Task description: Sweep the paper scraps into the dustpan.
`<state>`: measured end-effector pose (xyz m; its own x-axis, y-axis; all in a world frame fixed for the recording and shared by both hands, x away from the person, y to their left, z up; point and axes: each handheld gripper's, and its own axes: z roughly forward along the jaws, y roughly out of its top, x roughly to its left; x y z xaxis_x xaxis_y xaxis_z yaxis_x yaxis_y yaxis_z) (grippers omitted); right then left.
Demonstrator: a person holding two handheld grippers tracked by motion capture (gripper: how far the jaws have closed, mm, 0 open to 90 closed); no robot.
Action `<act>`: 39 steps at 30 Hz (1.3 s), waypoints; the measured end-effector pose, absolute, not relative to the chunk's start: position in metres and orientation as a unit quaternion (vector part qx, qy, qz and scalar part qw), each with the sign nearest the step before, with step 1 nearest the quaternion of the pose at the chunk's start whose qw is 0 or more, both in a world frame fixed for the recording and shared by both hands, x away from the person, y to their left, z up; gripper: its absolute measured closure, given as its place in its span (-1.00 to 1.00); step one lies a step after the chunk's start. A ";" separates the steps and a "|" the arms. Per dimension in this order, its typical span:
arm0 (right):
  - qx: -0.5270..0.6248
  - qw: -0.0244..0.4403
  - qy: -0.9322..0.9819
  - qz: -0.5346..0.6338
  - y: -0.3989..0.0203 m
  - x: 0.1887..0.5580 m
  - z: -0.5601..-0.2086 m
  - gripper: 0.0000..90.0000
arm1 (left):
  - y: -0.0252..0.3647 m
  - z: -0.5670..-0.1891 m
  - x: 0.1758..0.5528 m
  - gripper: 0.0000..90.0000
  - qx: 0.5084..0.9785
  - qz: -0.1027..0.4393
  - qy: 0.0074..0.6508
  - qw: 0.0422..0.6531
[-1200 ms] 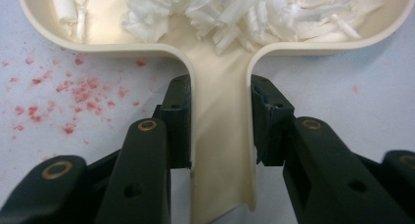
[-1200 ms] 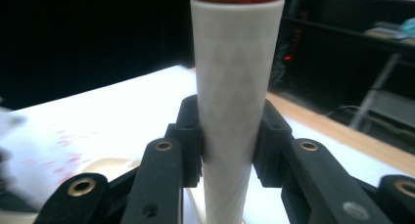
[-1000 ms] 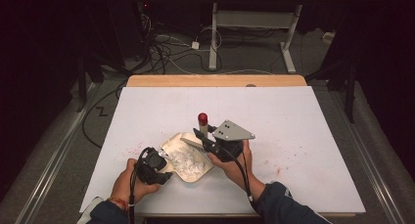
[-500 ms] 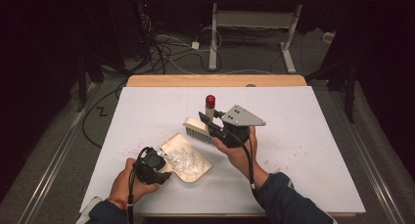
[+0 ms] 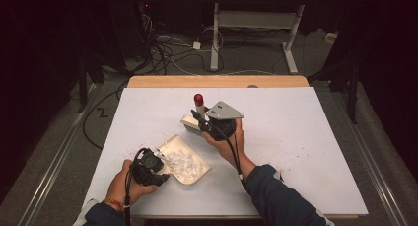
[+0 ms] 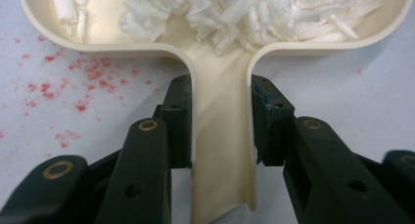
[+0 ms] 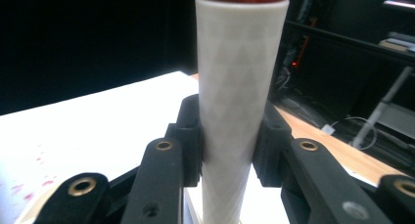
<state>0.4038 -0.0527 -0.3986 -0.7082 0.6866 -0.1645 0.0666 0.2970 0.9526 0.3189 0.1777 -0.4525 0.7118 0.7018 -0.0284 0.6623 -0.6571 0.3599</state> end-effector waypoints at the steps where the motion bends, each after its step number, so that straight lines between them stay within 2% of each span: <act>1: 0.248 0.285 0.755 0.536 -0.051 0.401 -0.398 0.56 | 0.178 -0.452 0.319 0.40 0.909 0.056 0.375 0.174; 8: 0.213 0.227 0.779 0.545 -0.048 0.373 -0.393 0.56 | 0.181 -0.453 0.319 0.40 0.905 0.055 0.383 0.175; 14: 0.187 0.201 0.786 0.554 -0.046 0.354 -0.382 0.56 | 0.181 -0.453 0.319 0.40 0.905 0.055 0.385 0.175; 26: 0.218 0.223 0.743 0.592 -0.085 0.353 -0.353 0.56 | 0.182 -0.453 0.321 0.40 0.899 0.056 0.394 0.180; 39: 0.248 0.244 0.744 0.571 -0.139 0.355 -0.349 0.56 | 0.186 -0.454 0.323 0.40 0.894 0.063 0.404 0.181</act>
<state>0.3553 -0.1386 -0.3494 -0.7574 0.6480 -0.0796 0.0910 0.2255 0.9700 0.3229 0.1856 -0.4535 0.6656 0.7455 -0.0340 0.6999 -0.6078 0.3751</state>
